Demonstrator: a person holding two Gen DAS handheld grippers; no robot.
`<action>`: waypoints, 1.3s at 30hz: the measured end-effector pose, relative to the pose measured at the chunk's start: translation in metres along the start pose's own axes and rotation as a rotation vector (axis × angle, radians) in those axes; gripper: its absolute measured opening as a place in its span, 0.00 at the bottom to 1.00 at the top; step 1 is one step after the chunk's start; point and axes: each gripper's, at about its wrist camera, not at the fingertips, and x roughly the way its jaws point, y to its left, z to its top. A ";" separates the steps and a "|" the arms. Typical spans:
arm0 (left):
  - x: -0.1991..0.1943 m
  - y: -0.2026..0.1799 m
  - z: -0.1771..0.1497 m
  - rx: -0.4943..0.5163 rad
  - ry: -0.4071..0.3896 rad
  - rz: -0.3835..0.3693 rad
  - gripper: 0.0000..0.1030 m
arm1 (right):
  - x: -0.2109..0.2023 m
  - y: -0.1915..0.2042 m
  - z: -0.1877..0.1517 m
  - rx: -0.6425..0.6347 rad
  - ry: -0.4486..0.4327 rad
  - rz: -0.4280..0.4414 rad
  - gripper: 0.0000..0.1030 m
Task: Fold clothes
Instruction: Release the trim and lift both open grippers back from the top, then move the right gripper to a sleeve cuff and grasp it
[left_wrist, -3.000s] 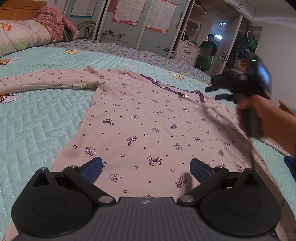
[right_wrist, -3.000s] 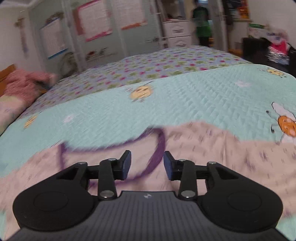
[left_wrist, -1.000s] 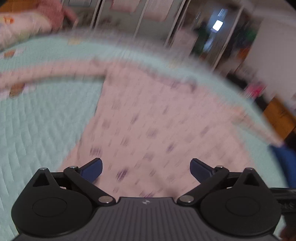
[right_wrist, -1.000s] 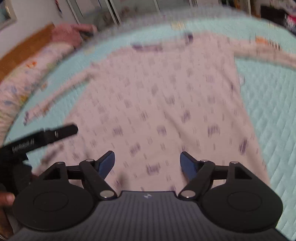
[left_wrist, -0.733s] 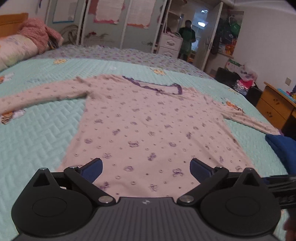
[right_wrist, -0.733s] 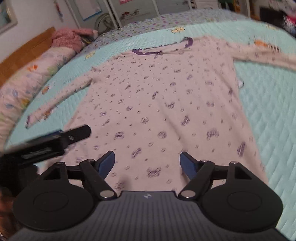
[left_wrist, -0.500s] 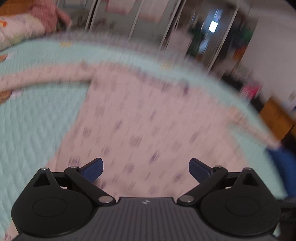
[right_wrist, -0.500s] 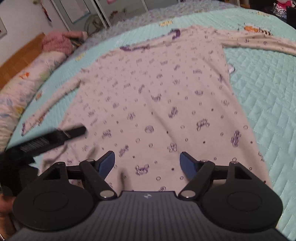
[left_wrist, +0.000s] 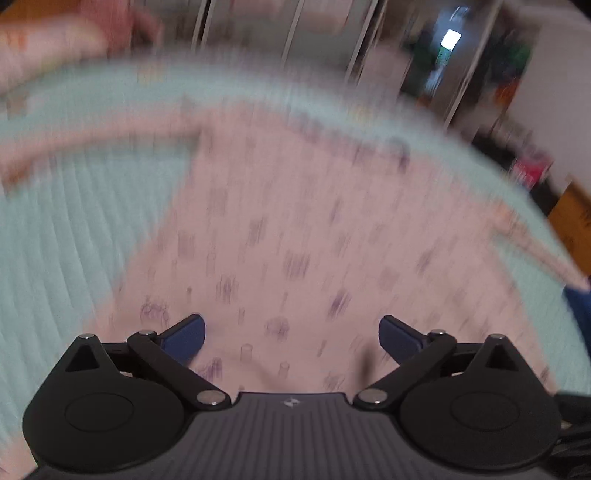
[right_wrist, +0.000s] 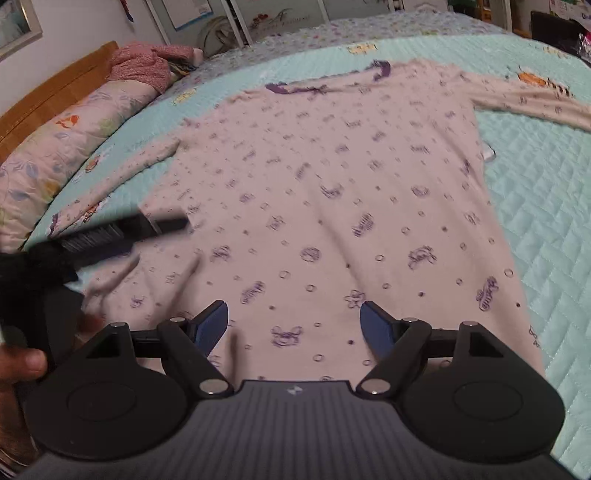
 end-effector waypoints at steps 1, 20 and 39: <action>-0.004 0.001 0.001 0.003 -0.026 0.003 0.98 | -0.003 -0.004 0.002 0.022 -0.006 0.011 0.77; -0.022 0.046 0.004 -0.216 -0.158 0.011 1.00 | -0.189 -0.090 0.300 0.093 -0.843 -0.755 0.79; -0.067 0.171 0.004 -0.656 -0.294 0.309 1.00 | 0.034 0.095 0.089 -0.237 0.002 0.037 0.80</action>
